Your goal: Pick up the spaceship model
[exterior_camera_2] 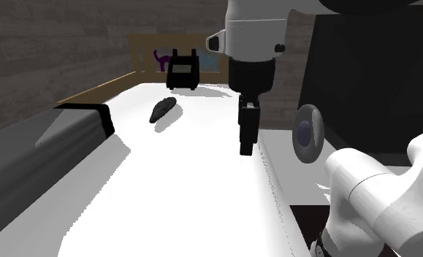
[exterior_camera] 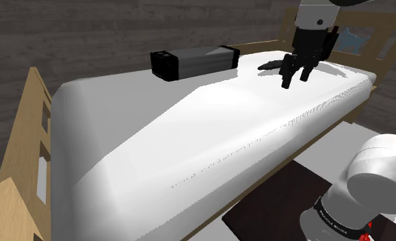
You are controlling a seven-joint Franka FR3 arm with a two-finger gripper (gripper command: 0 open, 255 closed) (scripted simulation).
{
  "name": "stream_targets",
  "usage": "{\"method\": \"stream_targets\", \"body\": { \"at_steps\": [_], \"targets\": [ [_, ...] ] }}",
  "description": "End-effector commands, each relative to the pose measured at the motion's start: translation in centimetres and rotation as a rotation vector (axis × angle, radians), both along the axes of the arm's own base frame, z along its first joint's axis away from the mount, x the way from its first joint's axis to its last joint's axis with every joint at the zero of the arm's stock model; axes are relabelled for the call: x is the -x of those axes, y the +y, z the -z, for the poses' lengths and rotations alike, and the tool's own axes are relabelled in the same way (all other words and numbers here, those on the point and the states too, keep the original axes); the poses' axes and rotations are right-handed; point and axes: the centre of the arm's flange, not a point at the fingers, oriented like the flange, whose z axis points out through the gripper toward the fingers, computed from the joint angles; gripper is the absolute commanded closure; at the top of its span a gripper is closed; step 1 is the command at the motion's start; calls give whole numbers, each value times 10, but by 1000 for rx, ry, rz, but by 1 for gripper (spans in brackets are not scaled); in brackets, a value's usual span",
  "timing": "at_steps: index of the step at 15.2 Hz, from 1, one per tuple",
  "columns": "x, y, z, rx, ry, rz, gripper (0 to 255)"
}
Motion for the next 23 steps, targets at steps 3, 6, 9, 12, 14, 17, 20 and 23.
{"method": "stream_targets", "body": {
  "at_steps": [3, 6, 9, 12, 14, 17, 20, 23],
  "targets": [
    [-26, -6, 2, 6, -3, 82, 0],
    [-64, -18, 5, 15, -8, 204, 0],
    [-100, -36, 8, 24, -12, 327, 0],
    [-134, -57, 11, 34, -17, 450, 0],
    [-155, -74, 12, 40, -20, 532, 0],
    [-184, -102, 14, 49, -24, 654, 0],
    [-209, -133, 15, 58, -29, 777, 0],
    [-230, -168, 16, 67, -33, 900, 0]
  ]
}}
